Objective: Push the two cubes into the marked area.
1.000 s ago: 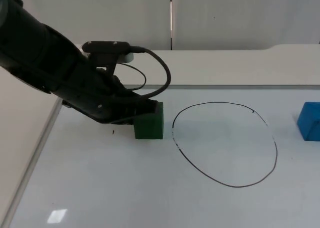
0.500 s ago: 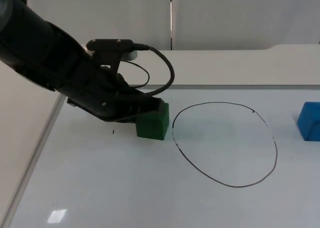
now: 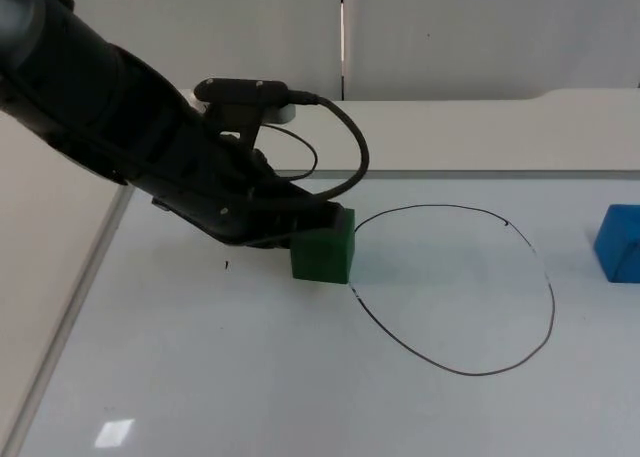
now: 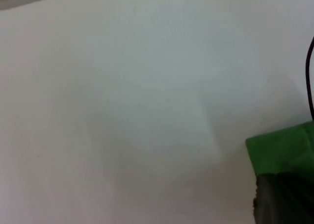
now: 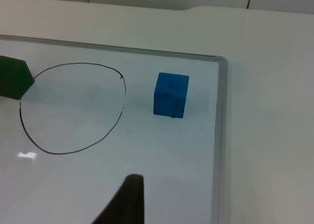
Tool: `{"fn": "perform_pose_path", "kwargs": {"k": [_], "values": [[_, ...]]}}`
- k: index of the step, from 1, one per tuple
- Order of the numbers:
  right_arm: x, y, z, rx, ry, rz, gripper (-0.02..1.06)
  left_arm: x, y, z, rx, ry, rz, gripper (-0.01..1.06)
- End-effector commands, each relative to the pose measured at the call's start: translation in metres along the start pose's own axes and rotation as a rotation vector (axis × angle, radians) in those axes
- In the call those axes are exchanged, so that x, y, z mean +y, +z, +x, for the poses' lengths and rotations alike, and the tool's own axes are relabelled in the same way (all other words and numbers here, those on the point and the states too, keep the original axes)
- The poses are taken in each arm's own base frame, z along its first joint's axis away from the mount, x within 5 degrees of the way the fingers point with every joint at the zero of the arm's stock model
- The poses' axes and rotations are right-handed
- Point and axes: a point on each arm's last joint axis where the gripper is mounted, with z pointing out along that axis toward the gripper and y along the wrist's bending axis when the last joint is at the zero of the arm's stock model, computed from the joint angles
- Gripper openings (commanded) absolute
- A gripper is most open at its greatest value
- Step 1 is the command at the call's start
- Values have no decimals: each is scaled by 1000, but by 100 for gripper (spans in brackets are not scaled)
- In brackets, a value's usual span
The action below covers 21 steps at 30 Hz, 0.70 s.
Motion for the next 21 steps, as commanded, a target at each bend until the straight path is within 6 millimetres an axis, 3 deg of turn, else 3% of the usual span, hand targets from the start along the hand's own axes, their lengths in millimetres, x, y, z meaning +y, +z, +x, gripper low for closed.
{"fn": "perform_pose_path", "kwargs": {"k": [1,21], "values": [[0,2,1,-4,5,5,105,-4,0,-1,-3,-7,13,0],[0,2,1,-4,6,3,105,-19,1,2,1,26,30,0]]}}
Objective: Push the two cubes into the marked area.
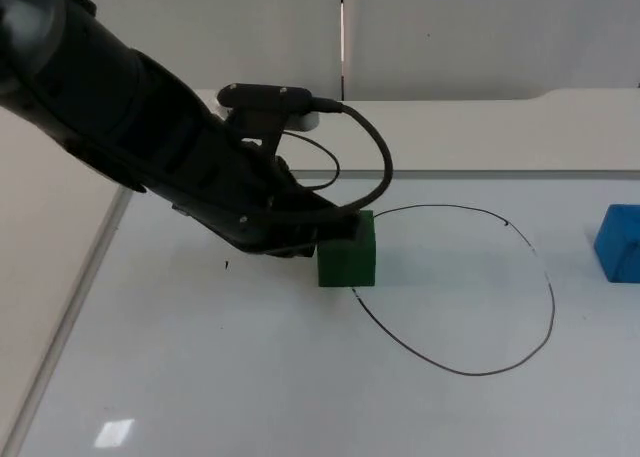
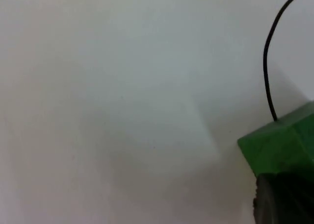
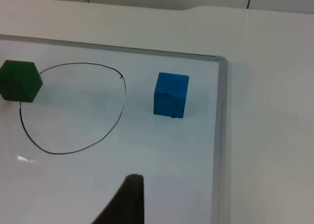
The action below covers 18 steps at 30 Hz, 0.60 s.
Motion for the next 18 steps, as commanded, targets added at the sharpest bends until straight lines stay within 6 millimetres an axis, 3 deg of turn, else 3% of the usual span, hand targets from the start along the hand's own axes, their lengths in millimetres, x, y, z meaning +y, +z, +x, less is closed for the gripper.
{"fn": "perform_pose_path", "kwargs": {"k": [1,18], "values": [[0,2,1,-4,6,3,105,-2,0,-2,-8,-12,0,0],[0,2,1,-4,6,3,105,-6,-1,-13,-32,-6,32,0]]}}
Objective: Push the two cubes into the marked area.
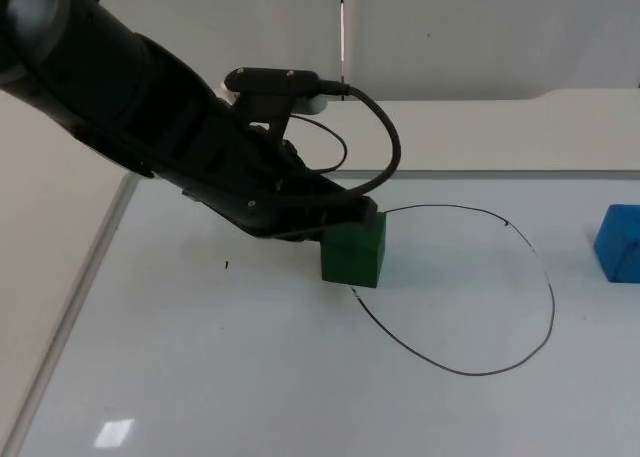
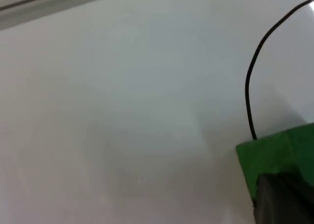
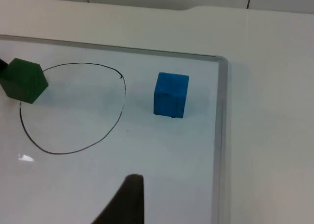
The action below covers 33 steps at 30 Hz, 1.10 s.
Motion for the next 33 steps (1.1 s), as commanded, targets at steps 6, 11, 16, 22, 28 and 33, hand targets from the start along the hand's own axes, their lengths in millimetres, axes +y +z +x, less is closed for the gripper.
{"fn": "perform_pose_path", "kwargs": {"k": [6,11,16,22,28,33], "values": [[0,2,1,-4,6,3,105,-8,1,0,1,-3,23,0],[0,2,1,-4,6,3,105,-19,2,1,-7,43,8,0],[0,2,1,-4,6,3,105,-19,2,1,-11,54,-2,0],[0,2,1,-4,6,3,105,-21,2,2,-10,57,2,0],[0,2,1,-4,6,3,105,-31,3,4,-6,76,16,0],[0,2,1,-4,6,3,105,-36,3,5,-5,84,22,0]]}}
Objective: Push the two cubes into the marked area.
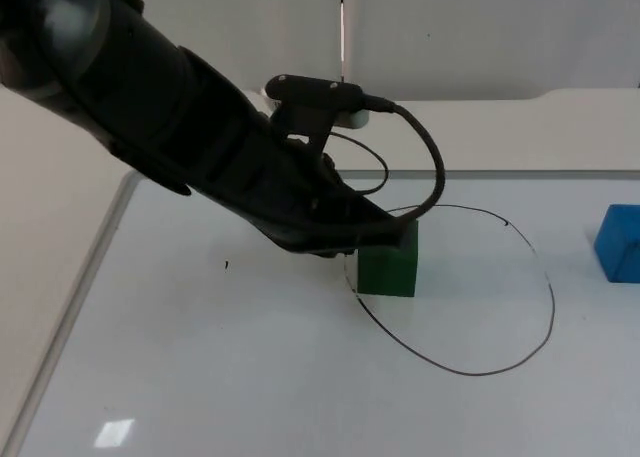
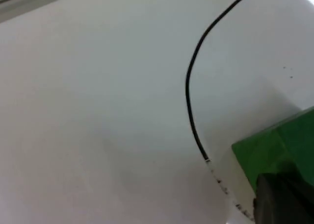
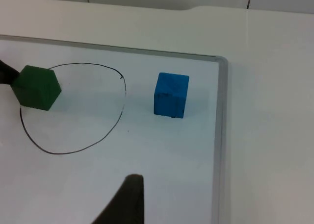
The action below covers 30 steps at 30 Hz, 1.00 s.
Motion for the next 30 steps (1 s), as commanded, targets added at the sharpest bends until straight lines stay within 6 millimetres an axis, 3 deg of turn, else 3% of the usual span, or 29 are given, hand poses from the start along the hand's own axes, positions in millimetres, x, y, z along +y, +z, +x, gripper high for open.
{"fn": "perform_pose_path", "kwargs": {"k": [1,30], "values": [[0,2,1,-4,6,3,105,-6,0,-1,-5,-4,11,0],[0,2,1,-4,6,3,105,-13,0,-3,-14,50,13,0]]}}
